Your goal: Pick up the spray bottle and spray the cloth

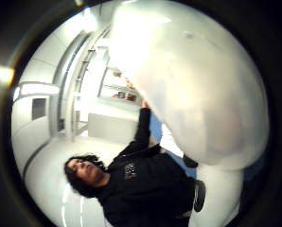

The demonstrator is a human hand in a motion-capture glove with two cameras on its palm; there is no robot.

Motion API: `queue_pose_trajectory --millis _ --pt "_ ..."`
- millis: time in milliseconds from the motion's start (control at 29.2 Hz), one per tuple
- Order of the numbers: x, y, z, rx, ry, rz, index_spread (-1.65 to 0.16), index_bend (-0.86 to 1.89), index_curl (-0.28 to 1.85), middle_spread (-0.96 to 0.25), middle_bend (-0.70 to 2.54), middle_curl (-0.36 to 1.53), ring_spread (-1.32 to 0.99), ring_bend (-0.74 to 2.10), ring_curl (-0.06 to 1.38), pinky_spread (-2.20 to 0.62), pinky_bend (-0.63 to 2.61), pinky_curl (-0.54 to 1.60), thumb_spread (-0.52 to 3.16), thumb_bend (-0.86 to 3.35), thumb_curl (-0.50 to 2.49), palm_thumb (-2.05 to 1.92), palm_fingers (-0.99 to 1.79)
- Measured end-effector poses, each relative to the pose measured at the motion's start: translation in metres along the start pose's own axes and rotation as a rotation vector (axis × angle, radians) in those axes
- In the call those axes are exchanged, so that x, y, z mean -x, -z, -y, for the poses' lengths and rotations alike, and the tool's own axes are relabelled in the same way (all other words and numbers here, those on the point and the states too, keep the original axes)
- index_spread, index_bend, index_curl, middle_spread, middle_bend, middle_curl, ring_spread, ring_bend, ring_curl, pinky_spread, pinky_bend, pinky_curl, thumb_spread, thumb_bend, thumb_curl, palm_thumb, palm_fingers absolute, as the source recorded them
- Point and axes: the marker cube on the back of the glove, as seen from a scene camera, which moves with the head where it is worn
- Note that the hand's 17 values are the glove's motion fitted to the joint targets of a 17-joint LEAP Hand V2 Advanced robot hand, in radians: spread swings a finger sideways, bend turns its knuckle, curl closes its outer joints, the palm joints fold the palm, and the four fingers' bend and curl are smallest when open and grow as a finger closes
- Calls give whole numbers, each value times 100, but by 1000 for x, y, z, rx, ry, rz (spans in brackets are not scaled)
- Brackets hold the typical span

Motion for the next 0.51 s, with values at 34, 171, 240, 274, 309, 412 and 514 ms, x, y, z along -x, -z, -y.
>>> queue_pose_trajectory --millis 34,171,240,274,309,412,514 --pt "0 -2 0 18 7 56 -28 12 31 -5 33 41 -12 40 38 13 18 30 121 1 34 72 94" --pt "3 -15 7 27 30 260 -27 16 32 -5 32 41 -12 40 38 11 17 30 118 3 36 79 98" --pt "6 -23 11 -3 37 347 -25 18 33 -5 32 41 -12 38 37 10 17 30 116 5 38 84 103" --pt "7 -26 14 -25 41 384 -25 18 34 -5 32 41 -12 38 37 10 17 30 115 6 39 87 106" --pt "8 -29 16 -51 48 417 -24 19 34 -6 32 42 -13 38 37 9 16 29 113 6 40 89 108" --pt "8 -36 23 -126 69 497 -24 20 37 -6 34 43 -13 38 38 6 16 30 106 6 43 93 114" --pt "5 -38 30 -167 67 554 -24 18 38 -8 35 44 -15 41 40 0 22 32 98 5 45 97 123"
